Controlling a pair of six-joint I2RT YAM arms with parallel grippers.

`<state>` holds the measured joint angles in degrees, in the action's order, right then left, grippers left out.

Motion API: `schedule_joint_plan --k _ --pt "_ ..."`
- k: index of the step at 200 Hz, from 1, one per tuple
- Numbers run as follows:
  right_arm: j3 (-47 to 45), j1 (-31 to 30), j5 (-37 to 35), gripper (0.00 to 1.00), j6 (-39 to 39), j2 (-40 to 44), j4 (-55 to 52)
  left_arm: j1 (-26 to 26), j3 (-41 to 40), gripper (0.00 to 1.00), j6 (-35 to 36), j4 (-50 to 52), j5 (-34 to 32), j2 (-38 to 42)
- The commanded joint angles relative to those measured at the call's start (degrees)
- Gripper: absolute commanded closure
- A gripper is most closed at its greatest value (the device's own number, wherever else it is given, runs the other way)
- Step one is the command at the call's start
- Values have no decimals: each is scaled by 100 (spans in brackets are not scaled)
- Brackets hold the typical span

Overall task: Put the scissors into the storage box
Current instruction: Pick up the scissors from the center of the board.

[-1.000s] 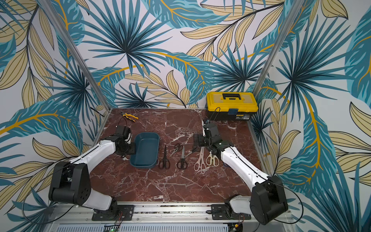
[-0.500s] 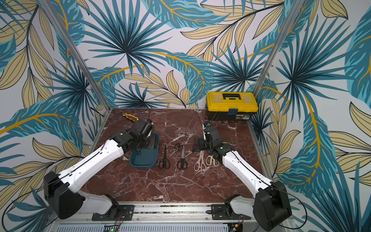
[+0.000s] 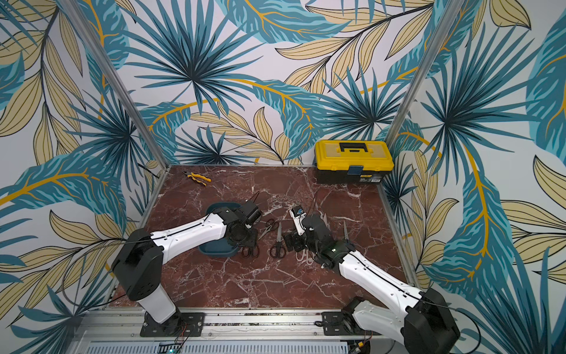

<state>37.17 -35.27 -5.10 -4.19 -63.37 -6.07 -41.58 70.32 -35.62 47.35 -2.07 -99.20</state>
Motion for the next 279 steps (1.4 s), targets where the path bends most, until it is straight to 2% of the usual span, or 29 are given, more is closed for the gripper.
schedule_joint_plan --k 1,29,77,104,168,179,207,263,279 --pt "-254 -43 -140 5 44 89 325 -17 19 45 -85 -264 73 -100" --pt "-410 -51 -255 4 25 202 454 -17 -66 50 -214 -452 254 -339" --pt "-456 -54 -478 3 84 212 415 -86 -353 54 -462 -600 184 -403" --pt "-482 -53 -448 3 41 181 490 -93 -329 56 -405 -553 19 -550" --pt "-516 -52 -719 0 -45 267 492 -100 -265 62 -247 -742 128 -1032" --pt "-538 -51 -780 0 -84 315 506 -109 -257 67 -214 -762 105 -1053" --pt "-570 -56 -843 0 -89 403 536 -111 -170 72 -108 -728 90 -1110" --pt "-597 -51 -939 0 -177 371 604 -123 -84 98 0 -746 48 -1002" --pt "-590 -56 -1020 0 -231 369 607 -138 -25 100 19 -721 58 -908"
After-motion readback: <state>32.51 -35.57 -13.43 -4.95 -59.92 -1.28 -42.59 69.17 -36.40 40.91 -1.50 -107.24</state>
